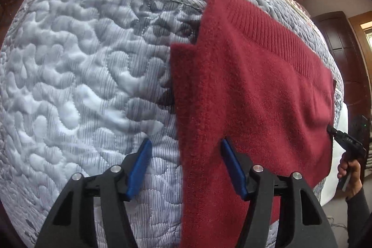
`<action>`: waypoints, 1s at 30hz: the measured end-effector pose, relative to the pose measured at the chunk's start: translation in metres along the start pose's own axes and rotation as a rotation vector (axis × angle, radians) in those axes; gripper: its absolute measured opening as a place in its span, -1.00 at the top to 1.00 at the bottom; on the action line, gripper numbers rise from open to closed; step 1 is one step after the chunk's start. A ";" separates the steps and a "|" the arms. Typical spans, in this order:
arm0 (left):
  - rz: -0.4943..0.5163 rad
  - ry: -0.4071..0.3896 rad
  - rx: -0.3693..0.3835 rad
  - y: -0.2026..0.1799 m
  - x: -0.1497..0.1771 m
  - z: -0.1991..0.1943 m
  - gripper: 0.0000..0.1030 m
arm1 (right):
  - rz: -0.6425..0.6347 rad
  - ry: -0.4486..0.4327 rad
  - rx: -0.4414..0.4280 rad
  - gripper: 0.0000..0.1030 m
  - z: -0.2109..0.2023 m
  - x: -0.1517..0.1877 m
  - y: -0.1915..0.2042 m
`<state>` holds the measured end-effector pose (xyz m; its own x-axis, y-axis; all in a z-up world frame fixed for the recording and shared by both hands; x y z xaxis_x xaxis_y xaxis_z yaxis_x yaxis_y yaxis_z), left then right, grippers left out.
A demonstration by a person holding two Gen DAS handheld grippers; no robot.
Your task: Fold small clothes
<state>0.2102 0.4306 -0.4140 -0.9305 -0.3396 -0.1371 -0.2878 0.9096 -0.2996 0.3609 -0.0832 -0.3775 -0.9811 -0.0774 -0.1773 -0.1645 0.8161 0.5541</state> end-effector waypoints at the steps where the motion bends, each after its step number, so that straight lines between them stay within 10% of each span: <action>1: -0.004 0.001 0.009 0.000 -0.001 -0.003 -0.21 | 0.018 -0.002 -0.032 0.87 -0.006 -0.002 0.004; 7: -0.030 -0.025 0.168 0.005 -0.023 -0.035 -0.22 | 0.077 -0.057 -0.125 0.66 -0.007 -0.040 0.007; 10: -0.061 -0.020 0.187 0.012 -0.040 -0.032 -0.22 | 0.130 -0.033 -0.098 1.00 0.010 -0.048 -0.018; 14: -0.088 0.052 0.247 0.017 -0.060 -0.017 -0.23 | 0.106 -0.098 -0.020 0.83 -0.014 -0.037 -0.007; 17: -0.068 0.090 0.267 0.016 -0.069 -0.008 -0.36 | -0.143 -0.139 0.148 0.25 -0.035 -0.007 0.058; 19: -0.078 0.112 0.278 0.010 -0.071 -0.001 -0.45 | -0.394 -0.137 0.292 -0.68 -0.031 0.037 0.120; 20: -0.103 0.124 0.292 0.012 -0.073 0.002 -0.50 | -0.519 -0.140 0.333 -0.80 -0.023 0.064 0.151; 26: -0.114 0.184 0.362 0.014 -0.079 0.011 -0.53 | -1.157 -0.089 0.474 -0.79 0.087 0.226 0.296; 30: -0.056 0.209 0.362 0.004 -0.081 0.016 -0.53 | -1.330 -0.160 0.588 -0.79 0.148 0.266 0.334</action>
<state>0.2883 0.4577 -0.4192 -0.9522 -0.2966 0.0724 -0.2761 0.7354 -0.6189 0.0604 0.2536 -0.3601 -0.1135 -0.9135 -0.3906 -0.8180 0.3091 -0.4851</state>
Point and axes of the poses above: each gripper's, at about its wrist camera, not at the fingertips, and z roughly the way its jaws point, y to its left, x to its underside, the point moved 3 cm from there along z, roughly the way its jaws point, and after that the axes turned 4 degrees about -x, right-handed, at the moved point
